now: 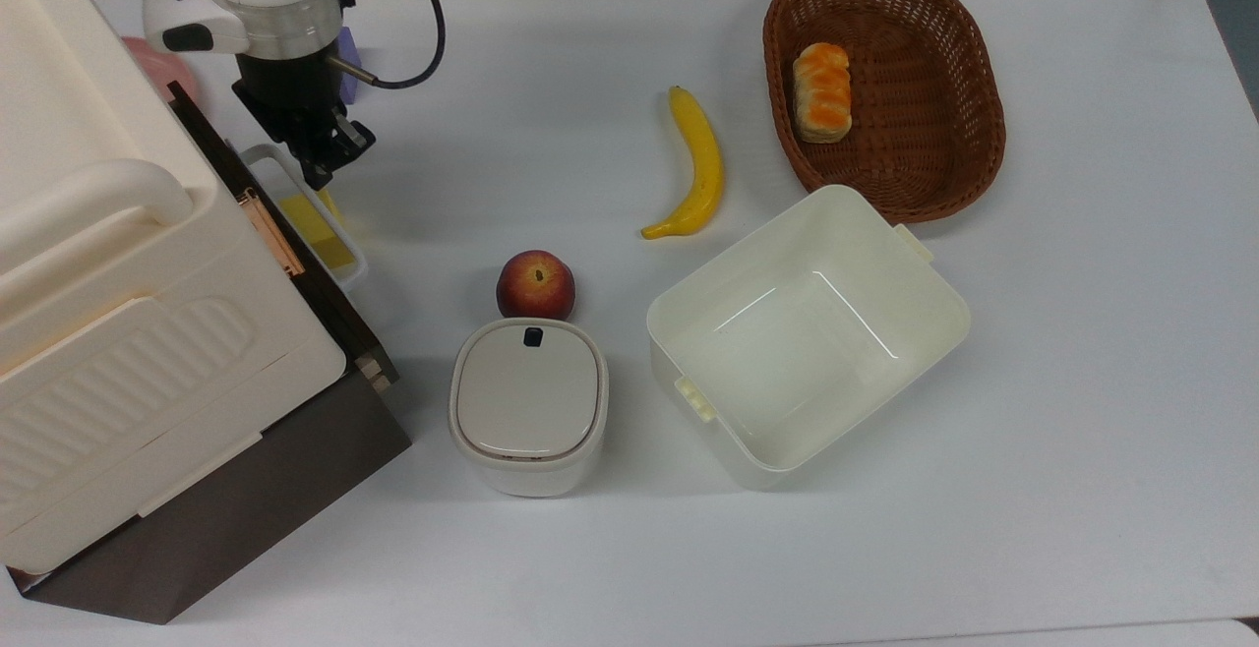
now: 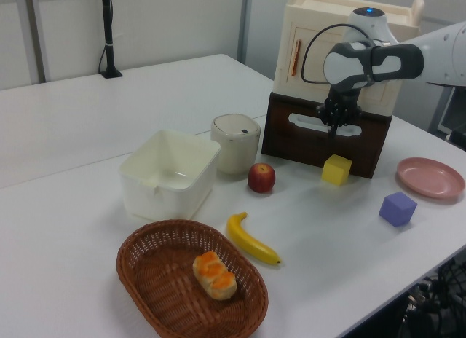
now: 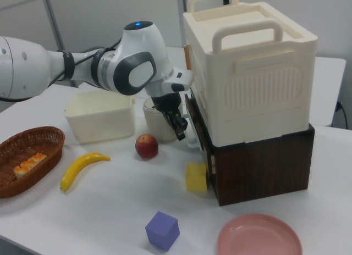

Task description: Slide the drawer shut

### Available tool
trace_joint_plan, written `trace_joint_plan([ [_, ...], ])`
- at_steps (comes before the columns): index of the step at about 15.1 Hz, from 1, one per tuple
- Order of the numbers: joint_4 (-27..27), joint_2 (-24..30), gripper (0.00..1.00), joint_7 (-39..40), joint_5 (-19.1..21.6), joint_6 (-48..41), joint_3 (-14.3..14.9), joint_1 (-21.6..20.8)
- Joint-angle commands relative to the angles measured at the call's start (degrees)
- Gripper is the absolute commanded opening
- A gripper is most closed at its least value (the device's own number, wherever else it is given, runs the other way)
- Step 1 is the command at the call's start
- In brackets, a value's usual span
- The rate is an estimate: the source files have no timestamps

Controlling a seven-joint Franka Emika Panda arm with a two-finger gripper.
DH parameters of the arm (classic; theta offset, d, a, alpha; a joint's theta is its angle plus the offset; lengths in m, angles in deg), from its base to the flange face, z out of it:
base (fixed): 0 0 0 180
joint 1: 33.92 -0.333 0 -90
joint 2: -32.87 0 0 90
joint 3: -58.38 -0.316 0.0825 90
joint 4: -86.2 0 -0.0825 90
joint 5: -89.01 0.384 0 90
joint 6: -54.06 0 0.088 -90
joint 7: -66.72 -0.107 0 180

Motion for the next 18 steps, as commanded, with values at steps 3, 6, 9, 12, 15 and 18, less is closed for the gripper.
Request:
trace_joint_plan([
  [3, -0.3, -0.75, 0.0, 0.93, 0.15, 1.65, 1.79, 0.29],
  [6, -0.3, -0.83, 0.0, 0.49, 0.15, 1.74, 1.97, 0.64],
  [9, -0.31, -0.83, 0.0, 0.49, 0.33, 1.74, 2.14, 0.82],
  [12, -0.31, -0.83, 0.0, 0.92, 1.12, 1.74, 3.63, 0.91],
  [15, -0.39, -0.75, 0.0, 1.54, 1.21, 1.74, 4.16, 1.78],
  [18, -0.31, -0.57, 0.0, 1.63, 1.12, 1.57, 4.08, 1.26],
])
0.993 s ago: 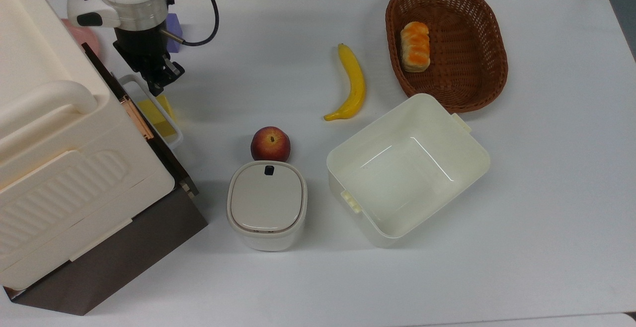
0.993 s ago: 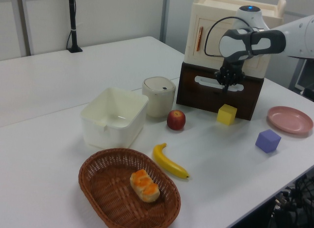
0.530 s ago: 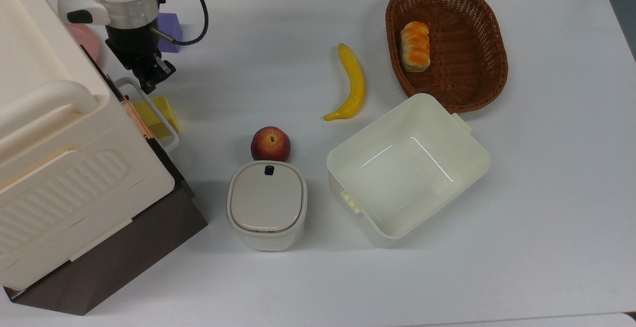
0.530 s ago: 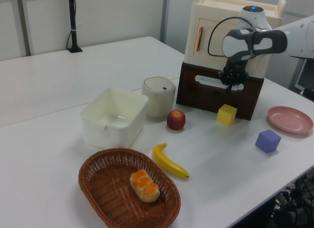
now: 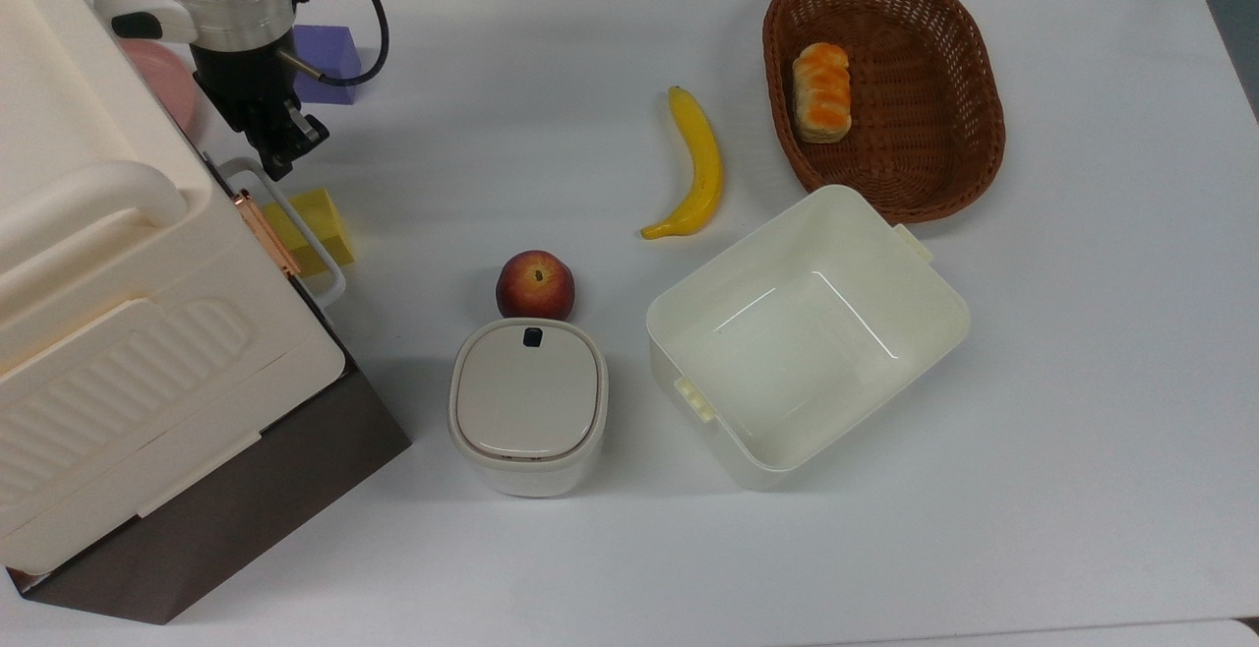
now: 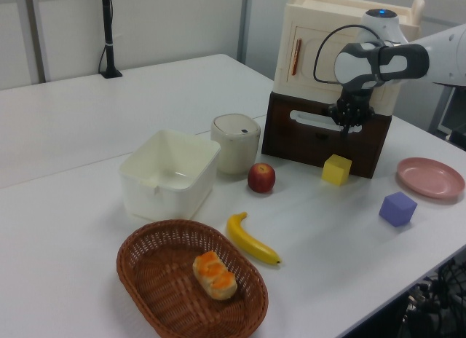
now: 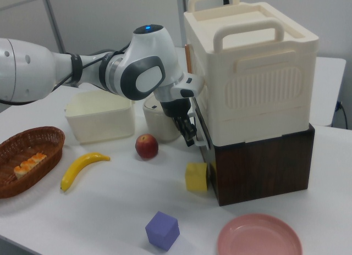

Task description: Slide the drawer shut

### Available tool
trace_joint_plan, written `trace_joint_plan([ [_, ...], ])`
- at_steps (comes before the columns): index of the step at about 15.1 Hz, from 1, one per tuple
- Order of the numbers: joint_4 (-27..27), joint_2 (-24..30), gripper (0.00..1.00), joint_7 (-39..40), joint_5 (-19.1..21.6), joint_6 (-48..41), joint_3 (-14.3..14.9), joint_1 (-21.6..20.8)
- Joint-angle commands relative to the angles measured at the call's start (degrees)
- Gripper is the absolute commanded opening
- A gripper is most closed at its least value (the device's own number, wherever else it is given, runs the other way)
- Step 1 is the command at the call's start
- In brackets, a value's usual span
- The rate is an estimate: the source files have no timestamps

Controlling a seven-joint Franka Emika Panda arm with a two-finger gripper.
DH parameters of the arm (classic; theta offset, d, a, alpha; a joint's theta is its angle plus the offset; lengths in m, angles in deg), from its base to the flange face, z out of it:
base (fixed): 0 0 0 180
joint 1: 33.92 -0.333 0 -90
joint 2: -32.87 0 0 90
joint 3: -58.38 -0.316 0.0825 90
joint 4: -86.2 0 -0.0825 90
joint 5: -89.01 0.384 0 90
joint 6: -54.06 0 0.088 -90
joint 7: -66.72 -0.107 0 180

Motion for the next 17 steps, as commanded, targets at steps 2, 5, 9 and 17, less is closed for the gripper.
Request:
trace_joint_plan([
  [2, -0.27, 0.32, 0.0, 2.51, 0.43, 0.5, 0.13, -1.28],
  [5, -0.18, 0.41, 0.0, 3.57, 0.0, -3.89, -3.2, -4.09],
  [9, -0.35, 1.98, 0.0, 3.14, 0.17, -6.62, -8.47, -6.21],
  [17, -9.05, 7.61, 0.06, 13.65, 0.7, -25.6, -15.26, -6.21],
])
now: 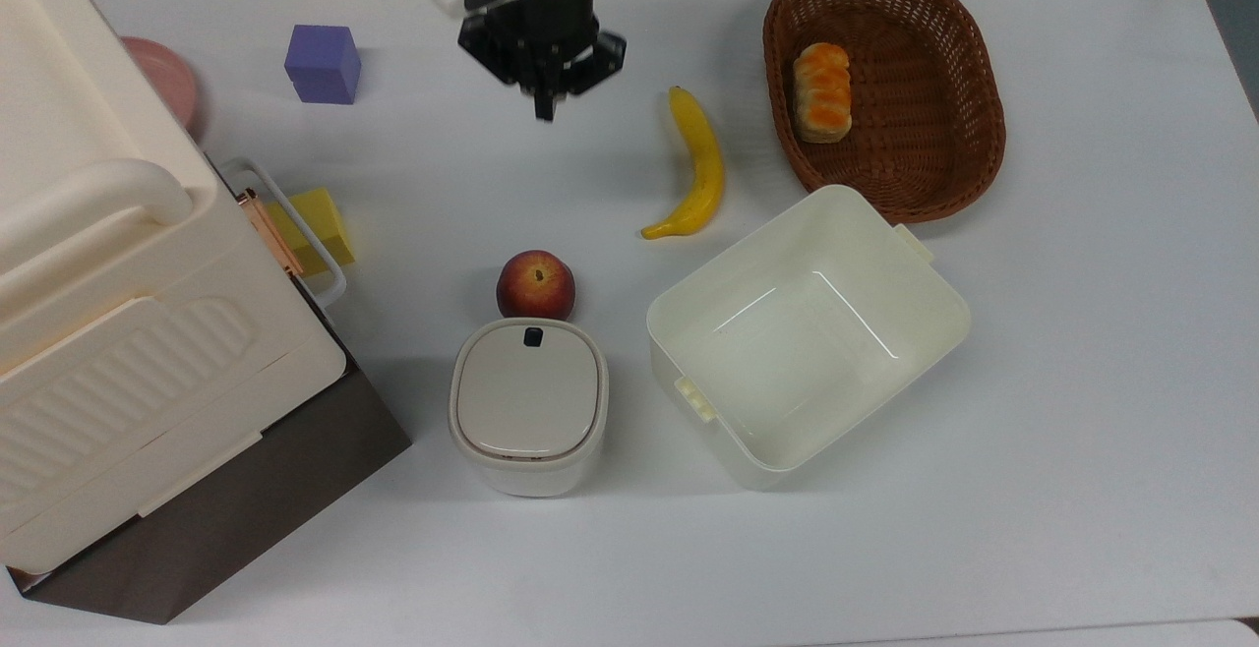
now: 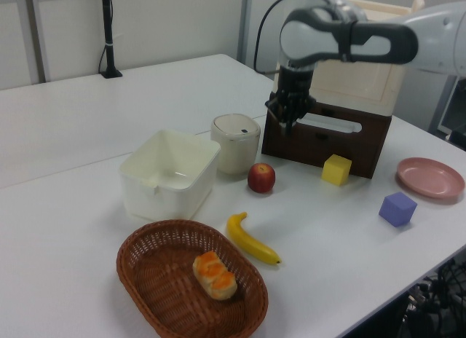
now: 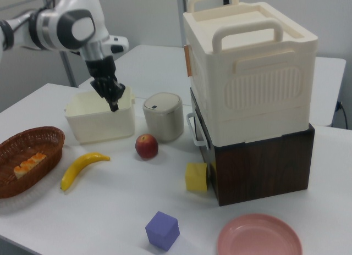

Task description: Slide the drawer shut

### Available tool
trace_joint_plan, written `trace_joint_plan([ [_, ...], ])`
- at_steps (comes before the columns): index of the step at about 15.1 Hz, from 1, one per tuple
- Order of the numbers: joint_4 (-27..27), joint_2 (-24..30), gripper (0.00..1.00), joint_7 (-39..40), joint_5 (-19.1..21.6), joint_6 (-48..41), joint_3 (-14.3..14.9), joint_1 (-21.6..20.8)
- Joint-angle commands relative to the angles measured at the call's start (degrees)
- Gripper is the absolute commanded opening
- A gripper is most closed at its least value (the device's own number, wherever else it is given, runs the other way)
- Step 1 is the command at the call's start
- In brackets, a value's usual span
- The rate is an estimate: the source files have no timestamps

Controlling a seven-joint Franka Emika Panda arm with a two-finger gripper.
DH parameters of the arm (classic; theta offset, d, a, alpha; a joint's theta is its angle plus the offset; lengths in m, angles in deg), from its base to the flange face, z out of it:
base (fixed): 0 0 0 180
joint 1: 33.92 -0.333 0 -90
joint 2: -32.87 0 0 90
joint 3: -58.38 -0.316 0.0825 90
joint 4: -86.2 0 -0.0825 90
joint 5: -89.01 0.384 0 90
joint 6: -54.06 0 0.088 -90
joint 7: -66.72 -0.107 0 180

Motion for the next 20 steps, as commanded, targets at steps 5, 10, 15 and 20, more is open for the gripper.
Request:
trace_joint_plan([
  [5, -1.72, 4.3, 1.0, 10.2, 0.19, -5.22, 1.06, 0.51],
  [10, -4.86, 4.66, 1.0, 9.68, 0.71, -10.13, 2.19, 1.04],
  [15, -5.41, 4.57, 1.0, 4.15, 2.29, -11.29, 3.43, 0.07],
  [20, -5.06, 4.57, 1.0, 3.43, 2.47, -12.34, 3.69, -0.9],
])
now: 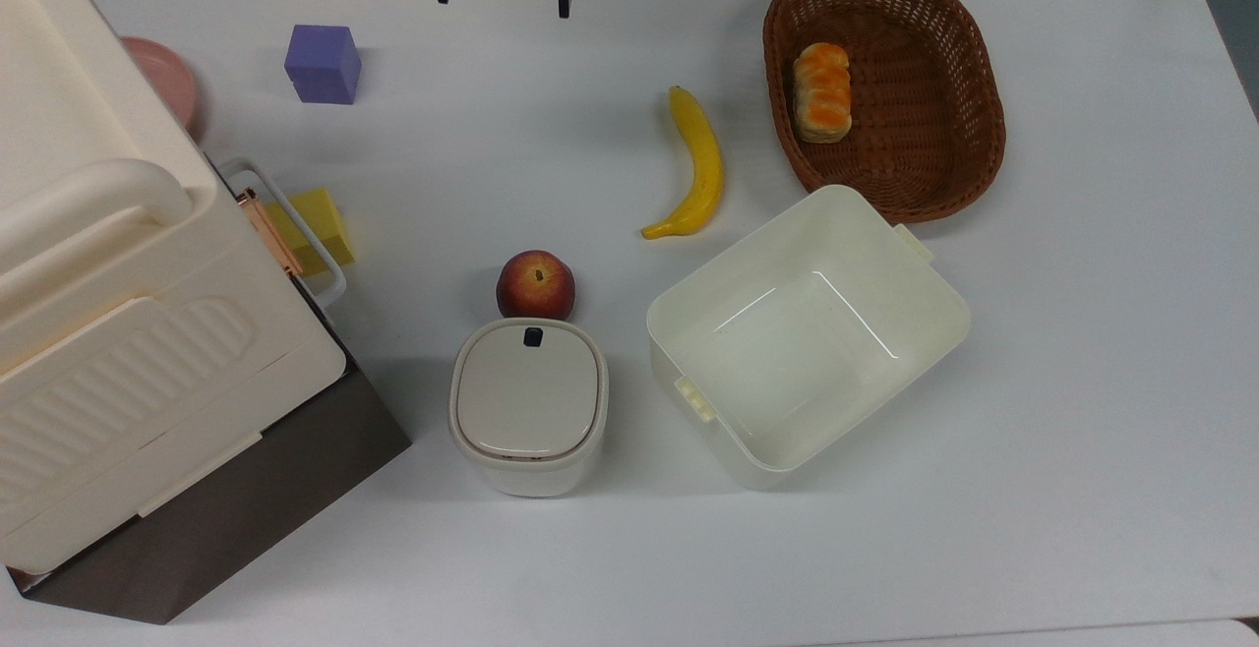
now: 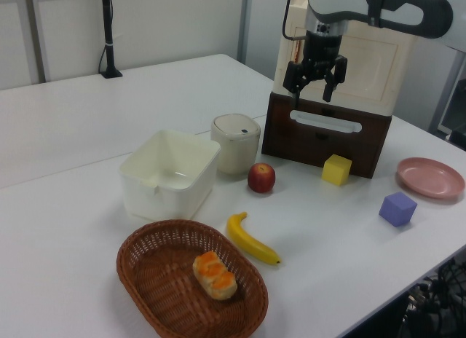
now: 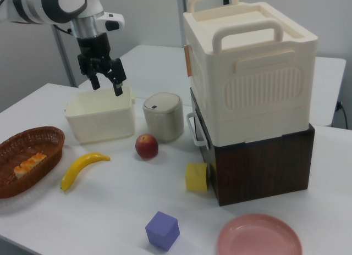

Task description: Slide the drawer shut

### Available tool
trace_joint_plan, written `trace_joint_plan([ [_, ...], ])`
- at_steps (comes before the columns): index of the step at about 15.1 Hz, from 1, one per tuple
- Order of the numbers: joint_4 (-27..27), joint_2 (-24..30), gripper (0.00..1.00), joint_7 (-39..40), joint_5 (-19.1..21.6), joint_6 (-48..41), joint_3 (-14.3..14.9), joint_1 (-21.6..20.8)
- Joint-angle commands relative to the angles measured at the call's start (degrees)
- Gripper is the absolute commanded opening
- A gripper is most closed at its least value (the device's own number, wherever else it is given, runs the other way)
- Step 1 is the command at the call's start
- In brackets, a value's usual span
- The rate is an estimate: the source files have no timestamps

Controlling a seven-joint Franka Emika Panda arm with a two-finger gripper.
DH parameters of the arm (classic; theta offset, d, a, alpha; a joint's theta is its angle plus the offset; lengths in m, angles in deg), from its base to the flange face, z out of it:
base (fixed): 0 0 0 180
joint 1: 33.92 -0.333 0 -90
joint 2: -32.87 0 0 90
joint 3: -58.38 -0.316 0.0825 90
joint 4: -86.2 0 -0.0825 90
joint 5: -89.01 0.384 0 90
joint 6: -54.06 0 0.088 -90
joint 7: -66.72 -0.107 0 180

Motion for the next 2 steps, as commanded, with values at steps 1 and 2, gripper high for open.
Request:
trace_joint_plan([
  [1, 0.01, 0.44, 1.0, -1.12, 1.06, -2.49, 1.0, -1.18],
  [2, 0.01, 0.44, 1.0, -1.12, 1.06, -2.5, 1.08, -1.18],
])
